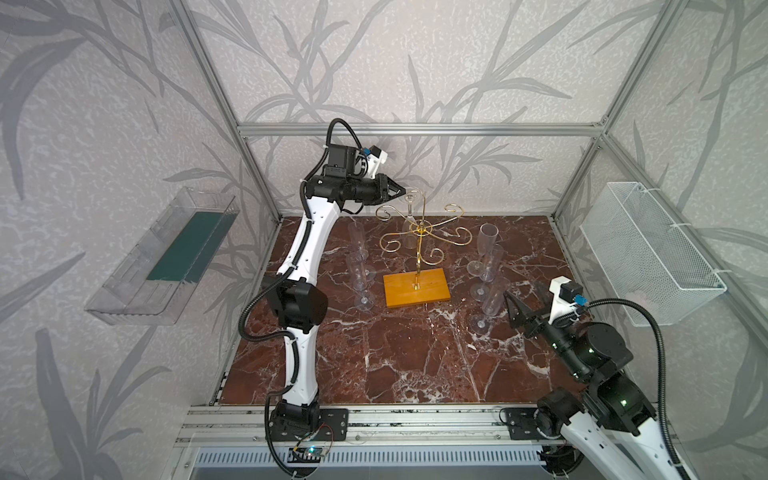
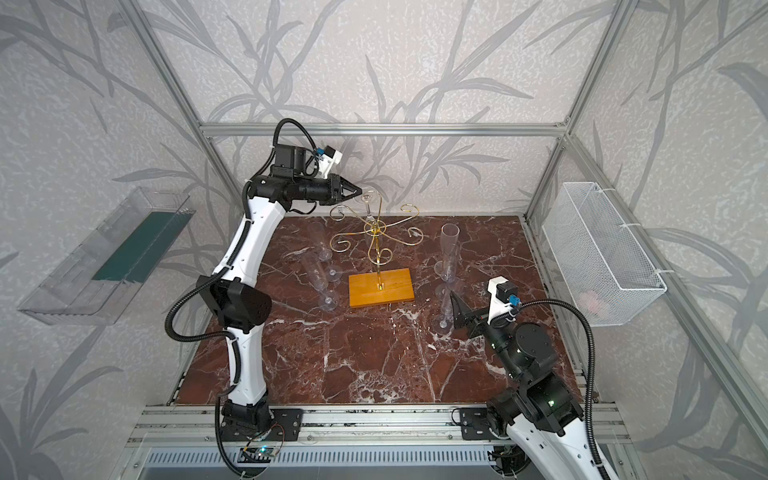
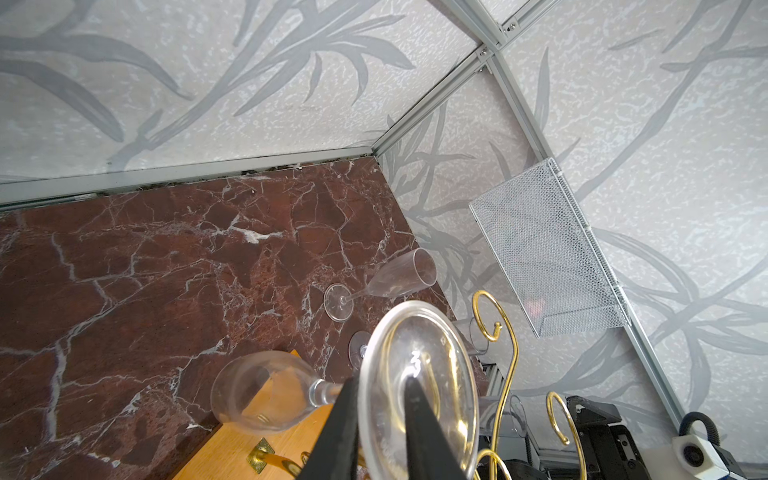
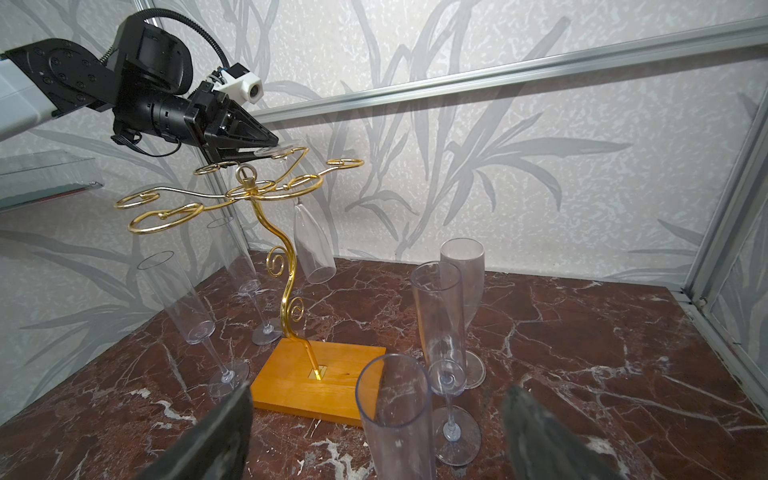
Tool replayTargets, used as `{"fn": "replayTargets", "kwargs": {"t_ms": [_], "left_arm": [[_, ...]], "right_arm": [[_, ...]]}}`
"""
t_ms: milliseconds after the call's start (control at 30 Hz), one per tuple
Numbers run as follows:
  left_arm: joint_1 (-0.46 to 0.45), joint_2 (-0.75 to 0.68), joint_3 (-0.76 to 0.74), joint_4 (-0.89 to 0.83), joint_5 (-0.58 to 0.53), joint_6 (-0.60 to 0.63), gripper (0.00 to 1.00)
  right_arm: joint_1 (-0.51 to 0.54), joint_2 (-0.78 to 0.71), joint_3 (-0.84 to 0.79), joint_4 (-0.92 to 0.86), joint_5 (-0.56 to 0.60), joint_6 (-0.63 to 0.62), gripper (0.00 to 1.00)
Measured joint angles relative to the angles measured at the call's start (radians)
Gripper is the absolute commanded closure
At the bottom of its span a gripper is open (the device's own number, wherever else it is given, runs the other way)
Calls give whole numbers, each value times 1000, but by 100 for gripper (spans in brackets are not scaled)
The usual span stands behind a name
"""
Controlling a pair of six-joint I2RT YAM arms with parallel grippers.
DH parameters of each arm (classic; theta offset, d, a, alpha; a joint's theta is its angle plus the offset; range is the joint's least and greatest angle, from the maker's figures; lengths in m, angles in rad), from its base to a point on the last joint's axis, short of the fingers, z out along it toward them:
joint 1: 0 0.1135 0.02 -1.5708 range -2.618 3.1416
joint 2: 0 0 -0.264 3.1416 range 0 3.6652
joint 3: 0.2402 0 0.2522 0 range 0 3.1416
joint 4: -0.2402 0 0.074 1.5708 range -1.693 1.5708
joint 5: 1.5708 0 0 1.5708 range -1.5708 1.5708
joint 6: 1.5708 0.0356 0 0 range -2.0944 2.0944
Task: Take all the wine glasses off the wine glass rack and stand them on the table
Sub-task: 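Close the left gripper on the hanging glass's foot, then lift the glass up off the rack with the left gripper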
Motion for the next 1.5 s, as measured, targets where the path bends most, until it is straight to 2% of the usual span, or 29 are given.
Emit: {"fn": "replayTargets", "kwargs": {"t_ms": [333,933,1500], "left_arm": [[0,1,22,21,17,-5,100],[-1,-21,-14,68,11,-92,100],[-14,-54,-110,318,63,-288,100]], "right_arm": [[0,-10,0,-13,8,0,9],[0,-39,0,-22,19,0,10],[0,-85,0,-37,29,0,10]]}}
